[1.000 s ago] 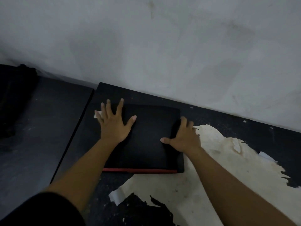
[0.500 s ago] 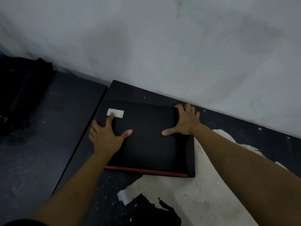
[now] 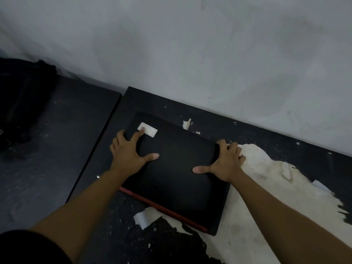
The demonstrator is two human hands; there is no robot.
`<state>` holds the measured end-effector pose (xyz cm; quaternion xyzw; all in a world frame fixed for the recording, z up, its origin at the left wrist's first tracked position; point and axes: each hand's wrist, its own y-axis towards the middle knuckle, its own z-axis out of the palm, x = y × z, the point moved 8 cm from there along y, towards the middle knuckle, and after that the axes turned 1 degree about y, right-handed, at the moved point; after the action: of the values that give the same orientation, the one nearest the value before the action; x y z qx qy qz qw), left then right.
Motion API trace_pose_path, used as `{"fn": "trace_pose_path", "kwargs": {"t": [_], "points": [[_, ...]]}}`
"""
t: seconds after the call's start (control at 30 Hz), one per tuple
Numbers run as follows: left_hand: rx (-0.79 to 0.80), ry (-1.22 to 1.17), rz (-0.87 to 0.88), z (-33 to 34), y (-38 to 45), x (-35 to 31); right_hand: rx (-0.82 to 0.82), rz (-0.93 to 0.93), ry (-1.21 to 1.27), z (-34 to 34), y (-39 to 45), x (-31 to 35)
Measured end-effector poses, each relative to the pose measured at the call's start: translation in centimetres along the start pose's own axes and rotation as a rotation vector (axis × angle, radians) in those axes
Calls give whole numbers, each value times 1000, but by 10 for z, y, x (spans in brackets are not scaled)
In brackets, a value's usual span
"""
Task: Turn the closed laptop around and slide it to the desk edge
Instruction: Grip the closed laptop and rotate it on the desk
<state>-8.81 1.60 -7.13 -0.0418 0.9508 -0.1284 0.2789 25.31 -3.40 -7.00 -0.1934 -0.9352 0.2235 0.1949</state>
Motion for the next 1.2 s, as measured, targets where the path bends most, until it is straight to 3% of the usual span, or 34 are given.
{"fn": "trace_pose_path", "kwargs": {"t": [0.37, 0.5, 0.57, 0.83, 1.07, 1.2], "points": [[101, 58, 113, 3, -8, -15, -13, 111, 11, 22, -51, -29], [-81, 50, -253, -19, -31, 19, 19, -8, -126, 12, -43, -15], [-75, 93, -410, -22, -50, 39, 21, -62, -133, 9, -39, -11], [-7, -88, -548, -19, -44, 61, -32, -64, -56, 16, -41, -17], [73, -74, -521, -14, -19, 59, -42, 19, 27, 23, -59, -33], [98, -147, -420, -17, 3, 33, -63, 101, 59, 32, -80, -48]]}}
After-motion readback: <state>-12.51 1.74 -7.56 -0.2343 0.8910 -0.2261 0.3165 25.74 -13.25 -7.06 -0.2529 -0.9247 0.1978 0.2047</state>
